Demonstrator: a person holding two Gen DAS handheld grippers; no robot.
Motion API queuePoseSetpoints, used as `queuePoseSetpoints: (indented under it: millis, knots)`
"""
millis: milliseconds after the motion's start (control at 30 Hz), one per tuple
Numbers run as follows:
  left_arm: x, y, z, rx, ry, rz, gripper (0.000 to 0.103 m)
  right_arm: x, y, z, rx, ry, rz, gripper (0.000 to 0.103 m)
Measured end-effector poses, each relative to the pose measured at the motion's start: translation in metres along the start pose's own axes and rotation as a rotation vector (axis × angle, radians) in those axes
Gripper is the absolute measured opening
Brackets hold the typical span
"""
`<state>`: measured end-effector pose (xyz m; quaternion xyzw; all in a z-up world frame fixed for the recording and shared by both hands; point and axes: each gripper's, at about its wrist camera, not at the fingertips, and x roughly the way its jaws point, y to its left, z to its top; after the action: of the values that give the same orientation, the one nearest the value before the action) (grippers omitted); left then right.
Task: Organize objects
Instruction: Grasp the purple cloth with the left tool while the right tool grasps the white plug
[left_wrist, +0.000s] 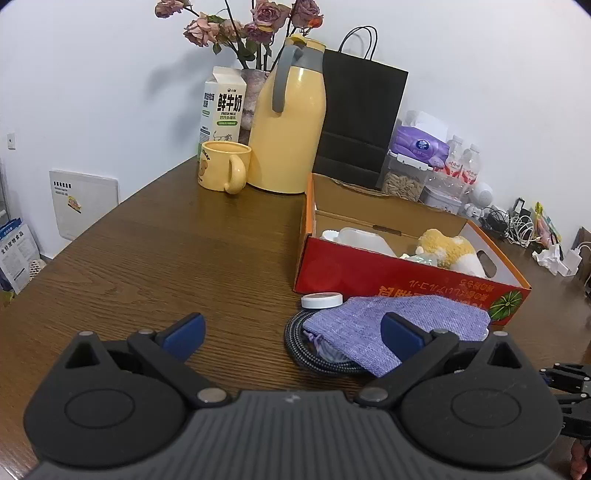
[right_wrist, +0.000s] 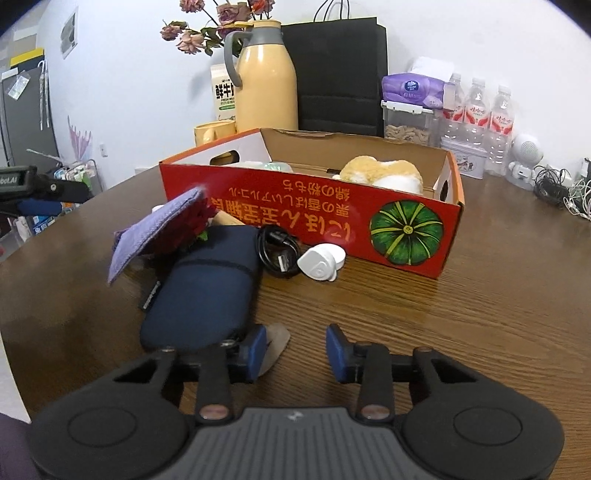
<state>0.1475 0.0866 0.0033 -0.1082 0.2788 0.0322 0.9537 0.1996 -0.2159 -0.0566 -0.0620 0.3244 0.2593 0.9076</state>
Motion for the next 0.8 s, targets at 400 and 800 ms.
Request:
queuePoseSetpoints:
  millis: [400, 800]
  knots:
    - [0.005, 0.0, -0.004, -0.011, 0.016, -0.016, 0.103, 0.001, 0.022, -0.003, -0.073, -0.021, -0.011, 0.002]
    - [0.005, -0.014, -0.007, 0.026, 0.034, -0.066, 0.103, -0.016, 0.004, 0.005, -0.022, -0.1, -0.087, 0.001]
